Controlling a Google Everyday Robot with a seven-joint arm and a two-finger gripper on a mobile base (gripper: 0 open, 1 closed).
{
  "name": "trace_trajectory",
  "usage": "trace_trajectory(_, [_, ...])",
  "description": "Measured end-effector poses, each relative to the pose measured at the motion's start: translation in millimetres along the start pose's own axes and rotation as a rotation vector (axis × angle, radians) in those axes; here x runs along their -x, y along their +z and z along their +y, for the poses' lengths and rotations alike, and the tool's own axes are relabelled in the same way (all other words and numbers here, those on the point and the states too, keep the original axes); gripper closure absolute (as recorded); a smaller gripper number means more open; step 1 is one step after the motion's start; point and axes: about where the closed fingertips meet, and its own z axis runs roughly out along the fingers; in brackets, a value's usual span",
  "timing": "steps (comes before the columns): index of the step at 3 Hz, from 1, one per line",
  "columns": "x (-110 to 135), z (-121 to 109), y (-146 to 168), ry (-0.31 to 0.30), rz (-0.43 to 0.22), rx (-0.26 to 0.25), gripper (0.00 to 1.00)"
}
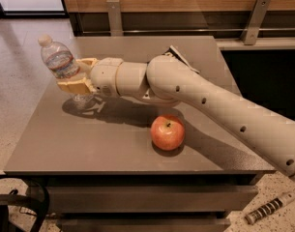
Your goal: Place water bottle upright
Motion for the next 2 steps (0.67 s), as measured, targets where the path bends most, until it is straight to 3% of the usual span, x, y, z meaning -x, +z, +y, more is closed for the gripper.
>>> trace_trajectory(2, [-10.3, -0.1, 1.0, 0.062, -0.037, 0.043, 1.00])
